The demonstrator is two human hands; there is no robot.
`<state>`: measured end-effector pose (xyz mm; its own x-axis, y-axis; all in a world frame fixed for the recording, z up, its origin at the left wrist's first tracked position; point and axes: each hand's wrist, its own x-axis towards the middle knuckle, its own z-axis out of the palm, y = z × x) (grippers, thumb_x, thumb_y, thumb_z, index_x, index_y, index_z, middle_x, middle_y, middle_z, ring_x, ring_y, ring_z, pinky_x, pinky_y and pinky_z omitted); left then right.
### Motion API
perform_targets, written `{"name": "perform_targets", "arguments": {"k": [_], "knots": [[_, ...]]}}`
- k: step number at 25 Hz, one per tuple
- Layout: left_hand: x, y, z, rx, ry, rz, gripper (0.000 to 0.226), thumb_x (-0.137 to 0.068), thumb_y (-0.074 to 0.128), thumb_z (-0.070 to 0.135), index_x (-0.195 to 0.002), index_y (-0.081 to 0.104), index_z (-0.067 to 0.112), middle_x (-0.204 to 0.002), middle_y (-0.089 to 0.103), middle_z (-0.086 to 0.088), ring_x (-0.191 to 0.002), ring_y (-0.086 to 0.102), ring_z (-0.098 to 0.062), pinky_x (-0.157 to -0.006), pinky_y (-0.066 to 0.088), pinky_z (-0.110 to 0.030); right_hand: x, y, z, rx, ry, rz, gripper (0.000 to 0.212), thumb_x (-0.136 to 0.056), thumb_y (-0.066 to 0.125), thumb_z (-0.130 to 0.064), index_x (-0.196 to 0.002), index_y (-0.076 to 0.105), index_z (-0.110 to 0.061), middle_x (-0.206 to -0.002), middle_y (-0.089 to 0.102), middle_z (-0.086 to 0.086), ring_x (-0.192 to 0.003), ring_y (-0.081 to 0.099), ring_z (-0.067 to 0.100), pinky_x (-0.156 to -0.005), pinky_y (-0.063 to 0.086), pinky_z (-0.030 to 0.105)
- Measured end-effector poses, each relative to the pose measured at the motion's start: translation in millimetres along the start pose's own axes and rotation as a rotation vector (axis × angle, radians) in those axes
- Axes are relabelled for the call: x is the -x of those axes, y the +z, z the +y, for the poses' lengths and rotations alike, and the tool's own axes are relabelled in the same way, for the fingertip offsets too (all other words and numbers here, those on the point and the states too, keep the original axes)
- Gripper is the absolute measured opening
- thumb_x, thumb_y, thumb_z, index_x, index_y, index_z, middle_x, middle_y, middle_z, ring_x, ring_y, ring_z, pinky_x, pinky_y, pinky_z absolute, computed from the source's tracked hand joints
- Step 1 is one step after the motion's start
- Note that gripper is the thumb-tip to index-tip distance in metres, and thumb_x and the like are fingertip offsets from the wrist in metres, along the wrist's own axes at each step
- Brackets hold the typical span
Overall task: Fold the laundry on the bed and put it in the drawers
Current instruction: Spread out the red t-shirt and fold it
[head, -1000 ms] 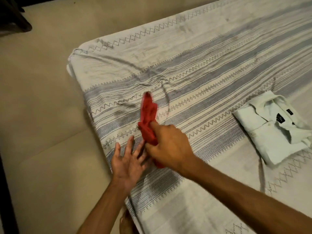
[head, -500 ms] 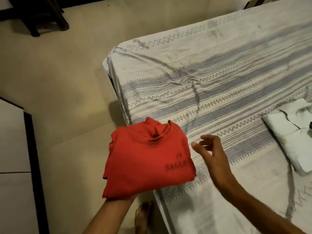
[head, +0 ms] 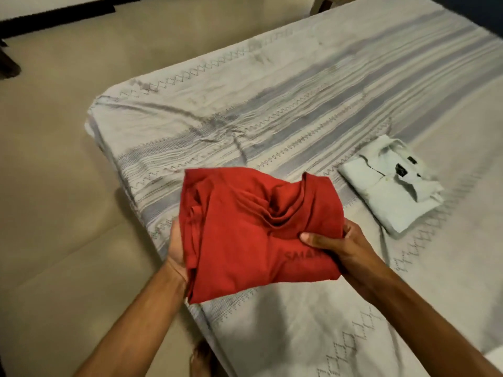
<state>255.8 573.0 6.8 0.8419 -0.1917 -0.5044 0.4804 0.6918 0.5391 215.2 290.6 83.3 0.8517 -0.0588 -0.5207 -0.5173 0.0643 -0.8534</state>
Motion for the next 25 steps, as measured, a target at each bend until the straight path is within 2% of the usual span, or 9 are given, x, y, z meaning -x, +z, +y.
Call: {"name": "perform_targets", "arguments": {"k": [2,4,7,9,12,14,16,20,25], "knots": [[0.0,44.8,9.4,0.035,-0.019,-0.116,0.052,-0.093,0.064,0.059,-0.115,0.080,0.015,-0.126,0.073,-0.010,-0.114,0.071,-0.028,-0.094,0.059,-0.045,9.7,-24.3,-8.5,-0.014,-0.055,0.000,0.052,-0.072,0.082,0.007,-0.121,0.070,-0.006,-0.113,0.077,0.015,-0.103,0.075,0.035,-0.090,0.062,0.047],[-12.0,57.6,4.4,0.124,-0.176,-0.065,0.071,-0.104,0.033,0.066,-0.137,0.067,0.014,-0.143,0.063,-0.012,-0.131,0.061,-0.031,-0.108,0.048,-0.051,14.4,-42.5,-0.9,-0.032,-0.037,-0.013,0.054,-0.072,0.082,0.006,-0.121,0.069,-0.009,-0.112,0.078,0.013,-0.101,0.076,0.032,-0.088,0.063,0.046],[-30.7,31.1,-35.0,-0.025,-0.294,0.093,0.079,-0.095,0.042,0.075,-0.137,0.067,0.014,-0.136,0.067,-0.017,-0.123,0.066,-0.035,-0.103,0.053,-0.051,1.9,-66.1,54.2,-0.018,0.141,0.102,0.048,-0.077,0.084,-0.008,-0.122,0.069,-0.013,-0.109,0.079,0.008,-0.097,0.077,0.027,-0.081,0.063,0.040],[-43.7,6.4,-66.7,-0.258,-0.326,0.262,0.057,-0.100,0.053,0.059,-0.135,0.064,0.015,-0.134,0.068,-0.017,-0.109,0.071,-0.031,-0.088,0.054,-0.044,-7.6,-81.4,109.5,0.170,0.290,0.159,0.060,-0.071,0.092,-0.036,-0.123,0.067,-0.018,-0.107,0.079,0.003,-0.091,0.077,0.021,-0.078,0.064,0.038],[-50.3,-29.7,-98.2,-0.829,0.055,0.540,0.015,-0.099,0.066,0.017,-0.112,0.061,0.023,-0.113,0.075,-0.008,-0.089,0.075,-0.020,-0.077,0.060,-0.040,-20.4,-93.2,162.2,0.481,0.286,0.307,0.079,-0.059,0.090,-0.066,-0.117,0.063,-0.020,-0.106,0.074,-0.001,-0.097,0.071,0.022,-0.085,0.060,0.041],[-45.7,-25.8,-101.3,-1.170,0.357,0.433,0.017,-0.098,0.068,0.014,-0.110,0.060,0.024,-0.106,0.070,0.004,-0.090,0.071,-0.016,-0.076,0.059,-0.035,-32.1,-92.8,160.5,0.587,0.155,0.427,0.059,-0.080,0.084,-0.051,-0.121,0.056,-0.020,-0.105,0.067,0.000,-0.100,0.066,0.023,-0.082,0.052,0.034],[-50.7,-12.8,-99.3,-1.356,0.486,0.149,0.014,-0.100,0.065,0.024,-0.115,0.065,0.027,-0.109,0.064,0.012,-0.097,0.065,-0.009,-0.078,0.057,-0.031,-47.7,-92.2,148.8,0.739,-0.069,0.471,0.051,-0.090,0.076,-0.041,-0.132,0.053,-0.024,-0.116,0.063,0.004,-0.108,0.059,0.023,-0.085,0.049,0.037],[-87.5,1.7,-91.5,-1.873,0.355,-0.318,0.033,-0.101,0.052,0.056,-0.130,0.063,0.045,-0.122,0.059,0.009,-0.116,0.048,-0.016,-0.097,0.045,-0.038,-88.1,-99.9,123.1,1.084,-0.177,0.171,0.055,-0.094,0.068,-0.038,-0.146,0.051,-0.038,-0.138,0.055,0.005,-0.126,0.050,0.028,-0.099,0.050,0.048],[-114.1,5.8,-75.4,-2.104,0.241,-0.420,0.037,-0.095,0.065,0.051,-0.129,0.058,0.041,-0.115,0.058,0.007,-0.113,0.053,-0.016,-0.093,0.051,-0.043,-120.2,-105.2,99.0,1.044,-0.137,0.075,0.023,-0.077,0.081,-0.033,-0.097,0.071,-0.038,-0.096,0.056,-0.011,-0.095,0.059,0.016,-0.085,0.056,0.047]]}}
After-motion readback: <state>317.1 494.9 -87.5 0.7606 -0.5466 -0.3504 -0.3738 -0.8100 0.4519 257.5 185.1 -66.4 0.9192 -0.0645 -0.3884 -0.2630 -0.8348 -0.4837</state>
